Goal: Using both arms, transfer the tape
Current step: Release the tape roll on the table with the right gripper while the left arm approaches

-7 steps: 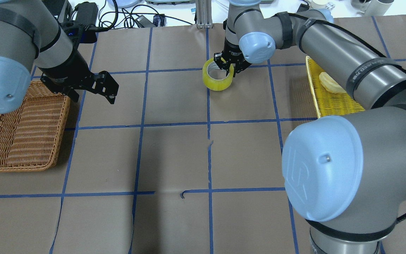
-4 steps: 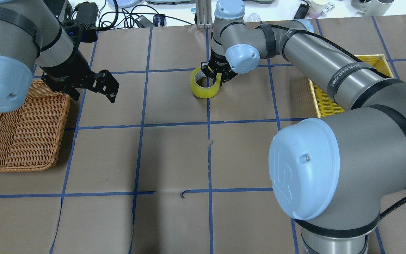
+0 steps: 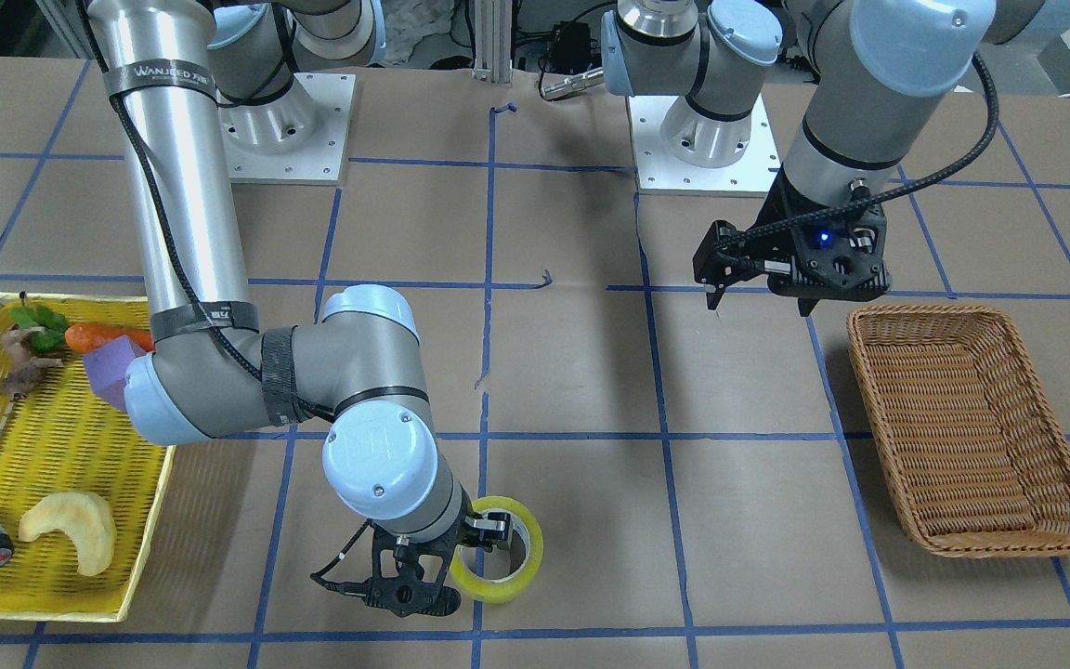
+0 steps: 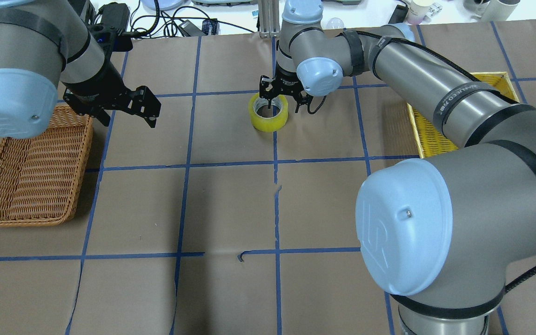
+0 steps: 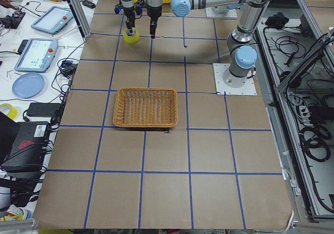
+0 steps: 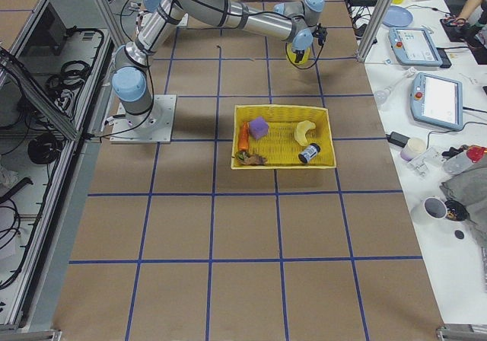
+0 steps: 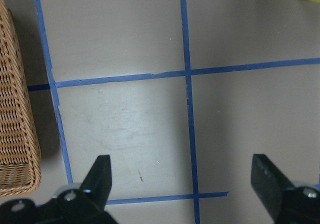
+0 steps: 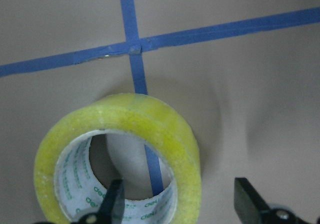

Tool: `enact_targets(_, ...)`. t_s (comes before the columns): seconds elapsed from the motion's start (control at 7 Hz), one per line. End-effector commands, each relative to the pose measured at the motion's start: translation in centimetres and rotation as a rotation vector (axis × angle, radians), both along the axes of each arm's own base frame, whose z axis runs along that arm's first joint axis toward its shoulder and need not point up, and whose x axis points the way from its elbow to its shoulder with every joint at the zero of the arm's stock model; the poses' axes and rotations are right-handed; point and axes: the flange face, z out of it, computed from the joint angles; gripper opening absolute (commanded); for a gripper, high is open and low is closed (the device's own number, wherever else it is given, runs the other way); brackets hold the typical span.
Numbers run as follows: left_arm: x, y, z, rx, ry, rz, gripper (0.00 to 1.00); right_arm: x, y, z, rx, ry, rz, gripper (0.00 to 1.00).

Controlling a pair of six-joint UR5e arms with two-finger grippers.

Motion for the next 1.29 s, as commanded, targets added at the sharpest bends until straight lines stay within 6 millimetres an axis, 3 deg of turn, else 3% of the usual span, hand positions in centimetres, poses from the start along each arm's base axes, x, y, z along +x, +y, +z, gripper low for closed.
enact_targets(0.0, 0.0, -3.6, -1.3, -0.143, 0.013, 0.023, 1.0, -1.1, 1.8, 6.4, -0.016, 0.03, 0.04, 0.91)
enact_targets(0.29, -2.5, -6.2, -3.6, -0.197, 0.124, 0.073, 1.0, -4.8, 5.5, 14.4, -0.023, 0.124, 0.092, 1.0)
enact_targets(0.57, -5.8, -9.8, -7.7, -0.286, 0.178, 0.037, 1.0, -11.3, 10.3, 20.5, -0.054, 0.11, 0.005, 1.0)
enact_targets(0.86, -9.2, -12.5, -12.6, -0.303, 0.24, 0.047, 1.0, -14.6, 16.1, 23.7, -0.09, 0.115, 0.045, 1.0)
enact_targets(1.14, -14.4, -14.7, -17.4, -0.274, 0.258, 0.02, 1.0, -15.1, 18.8, 25.0, -0.04, 0.125, 0.053, 1.0)
